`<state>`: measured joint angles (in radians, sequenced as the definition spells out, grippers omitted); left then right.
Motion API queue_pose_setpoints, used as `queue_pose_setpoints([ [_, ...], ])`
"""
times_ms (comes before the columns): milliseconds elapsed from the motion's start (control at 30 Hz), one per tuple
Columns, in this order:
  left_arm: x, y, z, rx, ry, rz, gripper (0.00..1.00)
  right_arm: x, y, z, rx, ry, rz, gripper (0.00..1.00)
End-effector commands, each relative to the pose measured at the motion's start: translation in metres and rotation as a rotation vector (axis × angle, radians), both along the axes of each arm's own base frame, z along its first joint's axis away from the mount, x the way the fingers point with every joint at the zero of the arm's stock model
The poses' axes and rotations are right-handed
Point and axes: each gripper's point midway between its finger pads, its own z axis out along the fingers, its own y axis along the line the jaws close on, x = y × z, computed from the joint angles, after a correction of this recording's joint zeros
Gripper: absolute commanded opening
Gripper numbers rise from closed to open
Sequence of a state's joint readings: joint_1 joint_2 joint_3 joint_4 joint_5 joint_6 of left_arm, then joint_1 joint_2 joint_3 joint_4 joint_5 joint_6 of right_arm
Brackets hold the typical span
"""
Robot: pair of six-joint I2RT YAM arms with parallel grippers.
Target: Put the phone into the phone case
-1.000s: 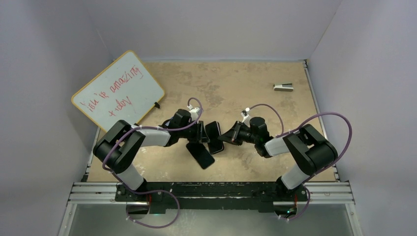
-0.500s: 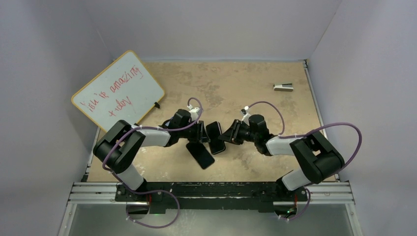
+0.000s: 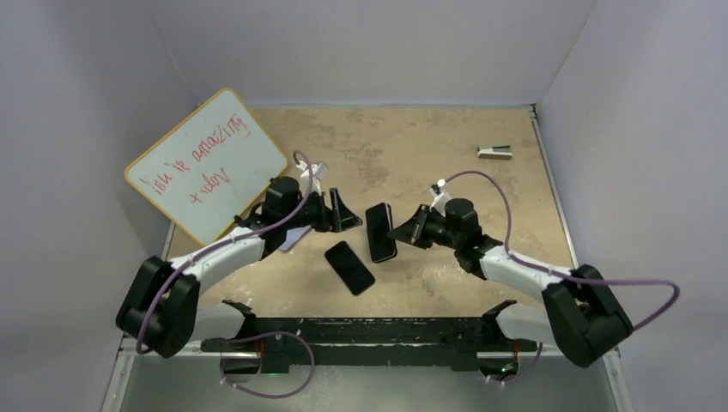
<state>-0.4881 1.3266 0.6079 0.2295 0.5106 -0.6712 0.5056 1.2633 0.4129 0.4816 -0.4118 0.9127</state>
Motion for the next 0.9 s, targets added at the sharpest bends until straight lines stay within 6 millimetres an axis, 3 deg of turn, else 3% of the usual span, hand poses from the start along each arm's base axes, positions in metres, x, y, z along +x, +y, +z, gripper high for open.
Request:
queue_pose_setpoints([
  [0, -0.022, 0.002, 0.043, -0.095, -0.029, -0.045, 0.76, 0.002, 0.005, 0.071, 0.147, -0.182, 0.002, 0.0],
  [267, -0.058, 0.0, 0.098, -0.343, -0.075, -0.109, 0.82, -0.035, 0.002, 0.156, 0.391, -0.37, 0.074, 0.0],
  [400, -0.073, -0.004, 0.117, -0.471, -0.088, -0.167, 0.82, -0.051, 0.0, 0.182, 0.479, -0.42, 0.115, 0.0],
  [700, -0.084, -0.018, 0.137, -0.565, -0.149, -0.243, 0.78, -0.075, 0.011, 0.195, 0.548, -0.425, 0.207, 0.0],
  [867, -0.084, -0.025, 0.138, -0.587, -0.144, -0.251, 0.69, -0.082, 0.017, 0.193, 0.548, -0.428, 0.238, 0.0],
])
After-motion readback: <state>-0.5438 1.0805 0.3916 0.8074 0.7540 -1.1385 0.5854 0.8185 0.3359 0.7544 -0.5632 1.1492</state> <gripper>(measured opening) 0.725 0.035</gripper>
